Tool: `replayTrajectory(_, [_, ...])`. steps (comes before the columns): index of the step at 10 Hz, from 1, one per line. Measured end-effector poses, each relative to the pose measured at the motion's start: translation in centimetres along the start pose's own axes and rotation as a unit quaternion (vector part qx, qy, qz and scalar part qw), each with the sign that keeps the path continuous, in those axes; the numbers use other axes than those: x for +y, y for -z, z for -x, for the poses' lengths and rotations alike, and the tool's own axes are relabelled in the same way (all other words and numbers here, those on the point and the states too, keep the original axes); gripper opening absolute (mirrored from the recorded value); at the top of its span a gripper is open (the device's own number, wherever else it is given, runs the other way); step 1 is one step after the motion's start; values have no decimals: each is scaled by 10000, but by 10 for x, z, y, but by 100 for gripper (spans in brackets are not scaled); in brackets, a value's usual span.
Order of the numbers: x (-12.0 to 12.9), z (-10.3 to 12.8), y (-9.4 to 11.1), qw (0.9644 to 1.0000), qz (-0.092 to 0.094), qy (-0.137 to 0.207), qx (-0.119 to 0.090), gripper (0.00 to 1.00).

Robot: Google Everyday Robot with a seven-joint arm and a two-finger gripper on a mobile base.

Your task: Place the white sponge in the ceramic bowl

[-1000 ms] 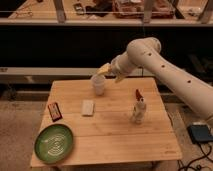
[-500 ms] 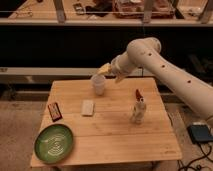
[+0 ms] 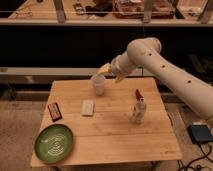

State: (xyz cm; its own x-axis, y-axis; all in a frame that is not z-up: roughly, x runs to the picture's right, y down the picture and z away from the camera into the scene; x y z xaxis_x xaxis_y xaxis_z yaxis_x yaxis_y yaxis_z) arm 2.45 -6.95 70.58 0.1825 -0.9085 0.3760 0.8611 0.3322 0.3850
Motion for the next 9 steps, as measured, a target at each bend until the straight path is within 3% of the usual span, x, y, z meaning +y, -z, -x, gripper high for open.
replayTrajectory(3, [0, 0, 0, 10000, 5, 5, -2, 65])
replayTrajectory(5, [-6, 6, 4, 9995, 171, 277, 4, 65])
replayTrajectory(6, [-16, 15, 6, 9963, 476, 715, 22, 65])
replayTrajectory(7, [-22, 22, 2, 9900, 840, 1133, 49, 65])
replayTrajectory(9, [-35, 41, -16, 9768, 1394, 1626, -24, 65])
